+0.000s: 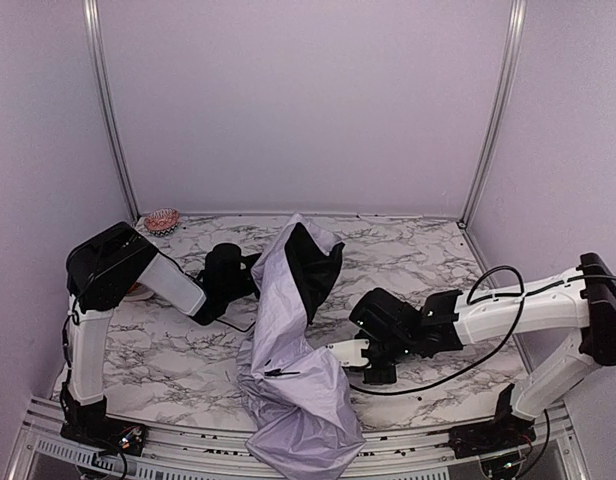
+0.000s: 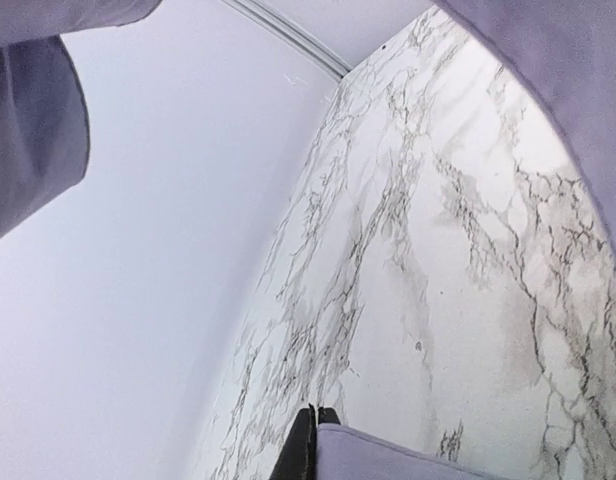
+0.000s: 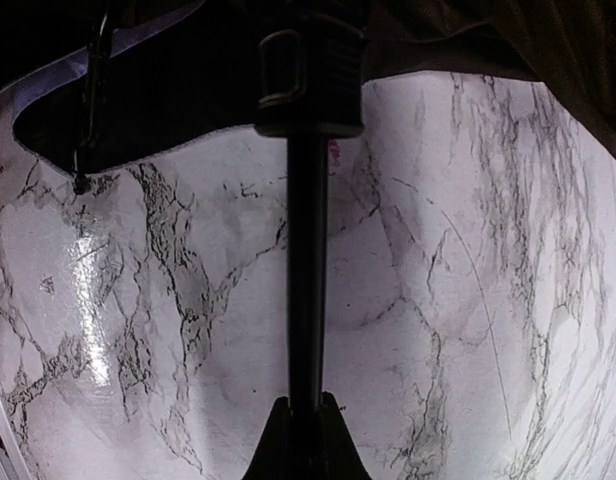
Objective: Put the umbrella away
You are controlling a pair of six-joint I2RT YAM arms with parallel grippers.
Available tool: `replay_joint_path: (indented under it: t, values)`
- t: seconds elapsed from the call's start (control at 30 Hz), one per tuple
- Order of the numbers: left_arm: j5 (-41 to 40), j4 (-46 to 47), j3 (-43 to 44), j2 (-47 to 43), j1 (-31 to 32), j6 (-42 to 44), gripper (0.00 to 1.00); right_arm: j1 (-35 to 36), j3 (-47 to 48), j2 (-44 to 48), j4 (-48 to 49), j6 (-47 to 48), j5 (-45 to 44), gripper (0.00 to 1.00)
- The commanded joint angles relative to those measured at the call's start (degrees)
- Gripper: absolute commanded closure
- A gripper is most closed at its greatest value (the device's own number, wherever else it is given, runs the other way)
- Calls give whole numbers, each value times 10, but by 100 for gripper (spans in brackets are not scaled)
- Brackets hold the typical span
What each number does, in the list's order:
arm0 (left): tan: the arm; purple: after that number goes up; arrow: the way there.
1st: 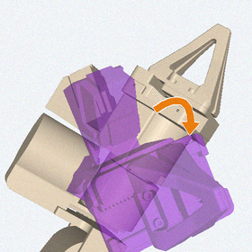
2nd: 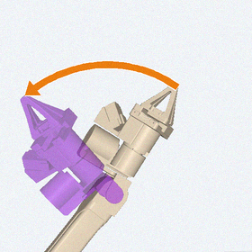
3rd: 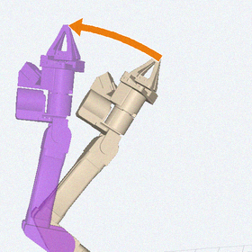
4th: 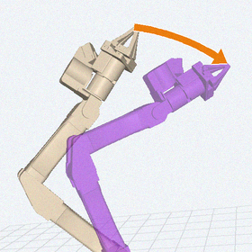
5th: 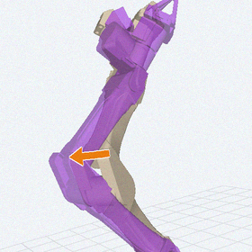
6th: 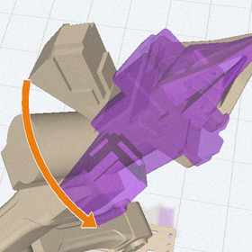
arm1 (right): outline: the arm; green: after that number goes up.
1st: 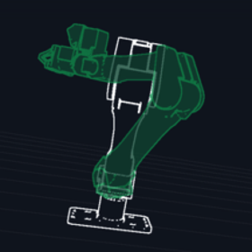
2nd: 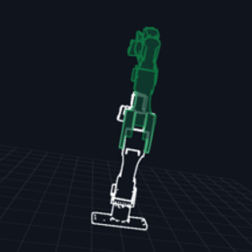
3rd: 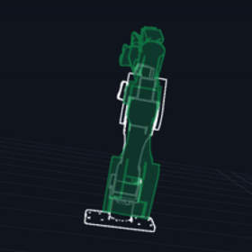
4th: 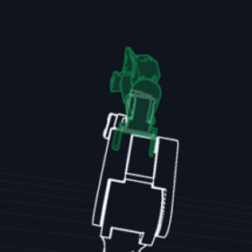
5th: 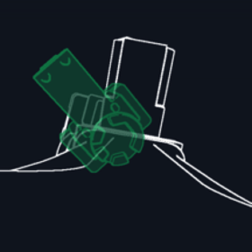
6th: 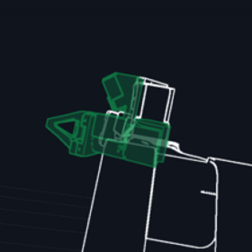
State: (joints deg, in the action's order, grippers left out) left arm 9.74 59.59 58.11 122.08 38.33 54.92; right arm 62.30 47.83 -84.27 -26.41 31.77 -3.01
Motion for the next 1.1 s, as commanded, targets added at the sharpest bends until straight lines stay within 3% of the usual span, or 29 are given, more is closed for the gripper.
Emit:
replay_joint_path:
  t: [0.0,0.17,0.3,0.43,0.6,0.77,0.9,1.0,1.07]
  values:
    - [-52,87,22,31,-10,17,98,4,-2,-15,6,-3,43,100]
    - [-69,93,57,57,-23,10,98,-1,-6,-35,-1,-14,79,100]
    - [-84,94,84,74,-33,-16,85,-5,-7,-48,-3,-19,103,100]
    - [-108,87,96,84,-43,-32,37,-15,-4,-58,-6,-22,115,100]
    - [-224,37,149,98,-71,-64,8,-28,3,-66,-12,-26,134,100]
    - [-338,-69,188,30,-95,-137,1,-44,12,-78,-23,-28,157,100]
    - [-370,-120,135,-93,-94,-204,1,-57,25,-99,-37,-32,171,100]
    - [-294,-216,60,-223,-83,-273,2,-63,35,-118,-42,-34,176,100]
    - [-179,-302,0,-316,-63,-302,8,-69,38,-127,-39,-38,175,100]
